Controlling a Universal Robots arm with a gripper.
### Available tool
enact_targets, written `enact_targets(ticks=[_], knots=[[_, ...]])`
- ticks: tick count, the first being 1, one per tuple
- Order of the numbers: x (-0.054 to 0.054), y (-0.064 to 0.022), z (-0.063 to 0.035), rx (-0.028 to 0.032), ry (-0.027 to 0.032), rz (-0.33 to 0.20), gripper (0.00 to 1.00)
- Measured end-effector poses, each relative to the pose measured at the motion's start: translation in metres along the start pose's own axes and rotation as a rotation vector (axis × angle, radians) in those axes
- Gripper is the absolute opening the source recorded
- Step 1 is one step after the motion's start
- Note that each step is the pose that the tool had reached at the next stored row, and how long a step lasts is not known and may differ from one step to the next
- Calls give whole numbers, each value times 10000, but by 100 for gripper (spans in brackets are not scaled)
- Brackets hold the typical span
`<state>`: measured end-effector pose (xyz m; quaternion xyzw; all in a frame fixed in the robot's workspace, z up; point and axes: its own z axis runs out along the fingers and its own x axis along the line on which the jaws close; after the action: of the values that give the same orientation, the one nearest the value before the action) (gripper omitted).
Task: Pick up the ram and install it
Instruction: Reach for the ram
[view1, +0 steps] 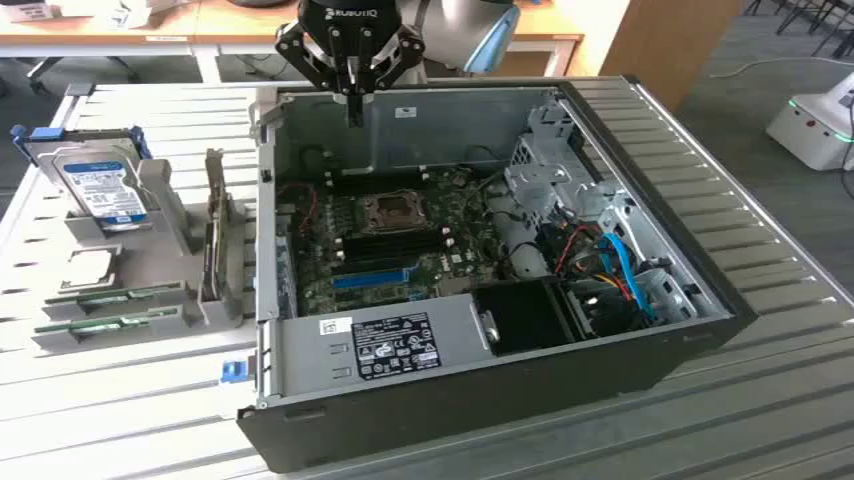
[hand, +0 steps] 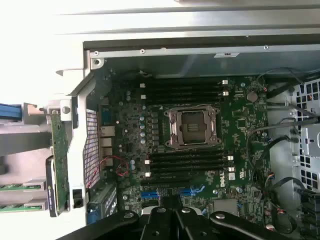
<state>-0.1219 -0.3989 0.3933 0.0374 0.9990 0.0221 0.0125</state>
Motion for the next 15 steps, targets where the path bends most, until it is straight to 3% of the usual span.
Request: enact_targets(ticks=[15], knots=[[33,-3,-1,1,6,0,10]])
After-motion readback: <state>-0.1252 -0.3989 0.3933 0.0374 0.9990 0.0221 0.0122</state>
